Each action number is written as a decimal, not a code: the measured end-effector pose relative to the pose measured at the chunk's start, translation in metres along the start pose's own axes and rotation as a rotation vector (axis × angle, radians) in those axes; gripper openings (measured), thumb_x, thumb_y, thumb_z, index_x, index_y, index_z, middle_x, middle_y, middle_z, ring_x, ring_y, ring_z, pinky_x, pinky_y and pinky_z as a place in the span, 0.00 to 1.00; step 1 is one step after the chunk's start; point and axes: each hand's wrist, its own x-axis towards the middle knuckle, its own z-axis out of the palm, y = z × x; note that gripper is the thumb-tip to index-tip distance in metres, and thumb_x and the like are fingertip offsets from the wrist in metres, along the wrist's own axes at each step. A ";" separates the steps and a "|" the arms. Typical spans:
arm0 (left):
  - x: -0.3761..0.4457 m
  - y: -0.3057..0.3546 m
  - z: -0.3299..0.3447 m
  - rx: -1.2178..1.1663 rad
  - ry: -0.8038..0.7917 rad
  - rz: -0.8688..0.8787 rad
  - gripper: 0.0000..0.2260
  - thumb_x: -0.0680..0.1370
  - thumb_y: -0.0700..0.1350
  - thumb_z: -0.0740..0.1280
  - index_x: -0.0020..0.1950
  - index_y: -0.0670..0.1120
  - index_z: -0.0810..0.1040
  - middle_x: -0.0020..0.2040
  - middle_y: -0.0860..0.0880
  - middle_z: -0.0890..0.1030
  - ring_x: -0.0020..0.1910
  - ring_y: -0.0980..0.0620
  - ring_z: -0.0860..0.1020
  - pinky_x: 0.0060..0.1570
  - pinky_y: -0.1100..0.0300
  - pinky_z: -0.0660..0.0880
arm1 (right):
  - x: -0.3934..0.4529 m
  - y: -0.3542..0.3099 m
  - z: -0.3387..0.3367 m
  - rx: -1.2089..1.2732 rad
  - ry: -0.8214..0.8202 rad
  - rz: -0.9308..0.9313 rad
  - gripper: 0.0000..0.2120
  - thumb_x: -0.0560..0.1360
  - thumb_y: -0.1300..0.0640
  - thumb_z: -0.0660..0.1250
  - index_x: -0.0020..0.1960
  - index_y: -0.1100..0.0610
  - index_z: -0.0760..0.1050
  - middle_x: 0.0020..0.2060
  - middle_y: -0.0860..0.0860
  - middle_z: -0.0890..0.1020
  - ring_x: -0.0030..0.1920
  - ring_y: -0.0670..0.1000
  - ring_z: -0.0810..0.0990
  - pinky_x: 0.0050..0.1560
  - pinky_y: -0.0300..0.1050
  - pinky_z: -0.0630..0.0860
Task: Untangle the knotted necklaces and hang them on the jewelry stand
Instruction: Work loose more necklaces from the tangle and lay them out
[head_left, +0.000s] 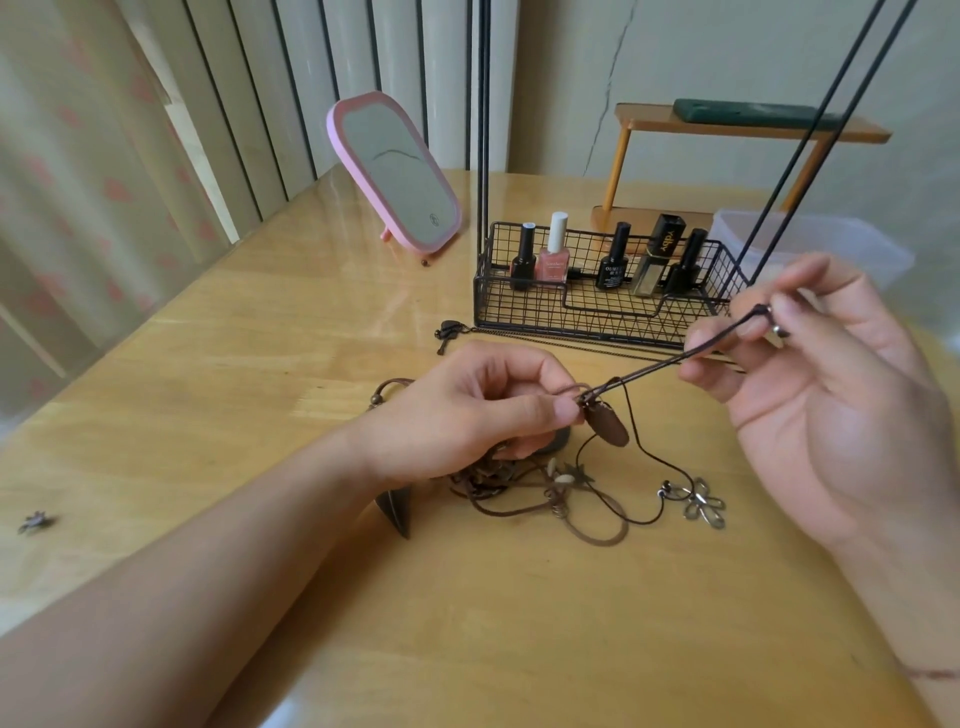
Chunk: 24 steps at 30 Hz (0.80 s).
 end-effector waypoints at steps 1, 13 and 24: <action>0.000 0.001 0.000 -0.018 -0.004 0.012 0.04 0.79 0.42 0.66 0.46 0.44 0.79 0.32 0.43 0.71 0.30 0.53 0.69 0.34 0.64 0.69 | -0.001 0.000 0.000 0.014 -0.006 0.016 0.12 0.81 0.65 0.53 0.47 0.51 0.71 0.36 0.49 0.74 0.41 0.54 0.81 0.39 0.45 0.79; -0.001 0.000 0.000 -0.119 0.042 0.085 0.06 0.77 0.41 0.66 0.42 0.48 0.80 0.31 0.49 0.71 0.28 0.56 0.68 0.31 0.66 0.68 | -0.006 -0.005 -0.002 -0.125 -0.175 0.023 0.07 0.63 0.62 0.60 0.34 0.53 0.76 0.21 0.49 0.67 0.25 0.53 0.70 0.31 0.41 0.71; -0.001 0.002 0.002 -0.106 0.069 0.092 0.07 0.76 0.42 0.67 0.40 0.51 0.81 0.31 0.46 0.68 0.27 0.56 0.67 0.31 0.66 0.68 | -0.014 0.018 0.005 -0.806 -0.206 -0.229 0.09 0.77 0.50 0.64 0.42 0.51 0.80 0.39 0.47 0.79 0.40 0.49 0.78 0.33 0.45 0.73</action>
